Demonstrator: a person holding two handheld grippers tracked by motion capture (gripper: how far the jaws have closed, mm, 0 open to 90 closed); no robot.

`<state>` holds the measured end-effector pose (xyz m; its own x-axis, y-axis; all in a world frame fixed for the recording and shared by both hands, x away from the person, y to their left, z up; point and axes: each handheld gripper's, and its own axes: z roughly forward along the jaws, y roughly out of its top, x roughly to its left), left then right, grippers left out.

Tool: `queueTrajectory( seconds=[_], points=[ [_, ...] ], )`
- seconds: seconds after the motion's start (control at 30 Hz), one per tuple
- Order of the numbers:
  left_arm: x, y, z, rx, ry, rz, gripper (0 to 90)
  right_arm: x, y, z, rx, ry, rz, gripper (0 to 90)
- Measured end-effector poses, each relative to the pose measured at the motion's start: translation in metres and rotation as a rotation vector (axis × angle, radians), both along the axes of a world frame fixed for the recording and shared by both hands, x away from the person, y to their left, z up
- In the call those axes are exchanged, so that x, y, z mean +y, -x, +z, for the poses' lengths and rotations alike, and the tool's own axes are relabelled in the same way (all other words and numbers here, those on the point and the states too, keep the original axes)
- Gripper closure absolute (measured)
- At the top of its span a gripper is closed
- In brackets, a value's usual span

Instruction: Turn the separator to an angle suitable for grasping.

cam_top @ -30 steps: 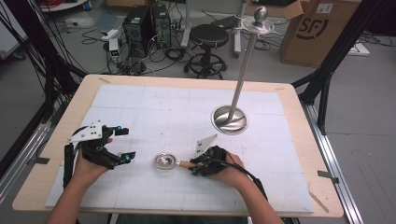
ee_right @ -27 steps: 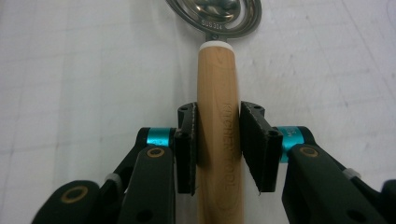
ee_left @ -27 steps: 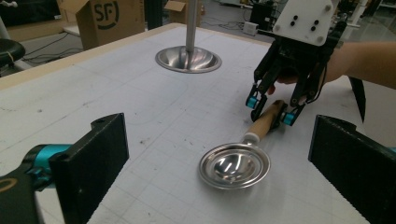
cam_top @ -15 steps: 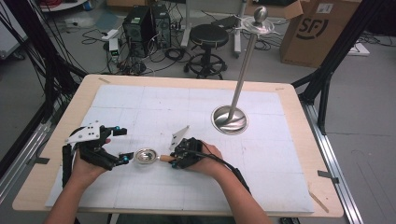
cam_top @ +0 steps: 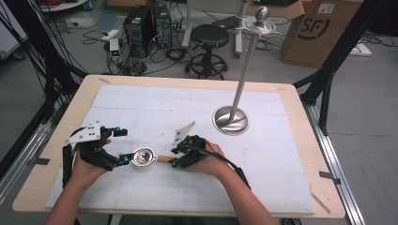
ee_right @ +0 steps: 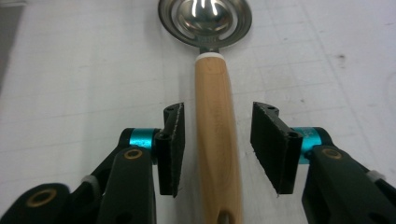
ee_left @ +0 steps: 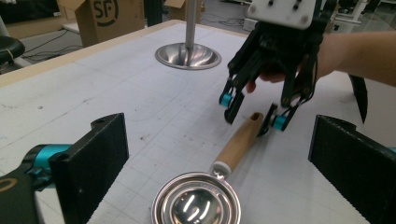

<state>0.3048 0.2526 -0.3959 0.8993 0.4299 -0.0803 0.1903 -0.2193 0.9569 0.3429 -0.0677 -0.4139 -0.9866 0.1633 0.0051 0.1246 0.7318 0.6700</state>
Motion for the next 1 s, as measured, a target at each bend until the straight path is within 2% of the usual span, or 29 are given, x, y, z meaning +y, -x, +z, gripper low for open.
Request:
queueTrajectory(
  seconds=[0.07, 0.1, 0.3, 0.37, 0.4, 0.5, 0.57, 0.6, 0.63, 0.77, 0.87, 0.9, 0.93, 0.97, 1.0],
  points=[
    [0.000, 0.000, 0.000, 0.003, -0.004, -0.002, 5.6, -0.018, 0.005, 0.009, -0.015, -0.030, -0.019, 51.1],
    [0.000, -0.001, 0.000, 0.002, 0.001, -0.002, 5.6, -0.018, 0.005, 0.009, -0.015, -0.030, -0.019, 51.1],
    [-0.001, -0.004, -0.002, 0.009, 0.019, -0.002, 5.6, -0.061, 0.014, 0.023, -0.039, -0.088, -0.105, 47.8],
    [-0.001, -0.006, -0.003, 0.014, 0.023, 0.001, 5.6, -0.084, 0.017, 0.027, -0.046, -0.126, -0.143, 44.7],
    [-0.001, -0.006, -0.003, 0.012, 0.026, 0.003, 5.6, -0.084, 0.017, 0.027, -0.046, -0.126, -0.143, 44.7],
    [0.000, -0.007, -0.002, 0.011, 0.031, 0.008, 5.6, -0.107, 0.022, 0.029, -0.066, -0.164, -0.182, 41.3],
    [0.000, -0.008, -0.002, 0.013, 0.037, 0.013, 5.6, -0.121, 0.026, 0.030, -0.065, -0.198, -0.213, 39.8],
    [0.000, -0.009, -0.002, 0.012, 0.036, 0.016, 5.6, -0.134, 0.029, 0.031, -0.075, -0.231, -0.238, 37.8],
    [-0.001, -0.009, -0.002, 0.015, 0.037, 0.018, 5.6, -0.134, 0.029, 0.031, -0.075, -0.231, -0.238, 37.8],
    [-0.004, -0.012, -0.003, 0.013, 0.025, 0.012, 5.6, -0.157, 0.038, 0.028, -0.087, -0.299, -0.285, 35.0],
    [-0.005, -0.015, -0.005, 0.018, 0.039, 0.007, 5.6, -0.172, 0.041, 0.028, -0.099, -0.296, -0.323, 33.1],
    [-0.005, -0.016, -0.005, 0.021, 0.042, 0.006, 5.6, -0.183, 0.042, 0.029, -0.099, -0.328, -0.349, 31.0],
    [-0.005, -0.017, -0.006, 0.024, 0.048, 0.003, 5.6, -0.183, 0.042, 0.029, -0.099, -0.328, -0.349, 31.0],
    [-0.004, -0.017, -0.006, 0.029, 0.047, 0.005, 5.6, -0.194, 0.042, 0.031, -0.109, -0.360, -0.364, 30.1],
    [-0.004, -0.017, -0.006, 0.028, 0.046, 0.004, 5.6, -0.194, 0.042, 0.031, -0.109, -0.360, -0.364, 30.1]
  ],
)
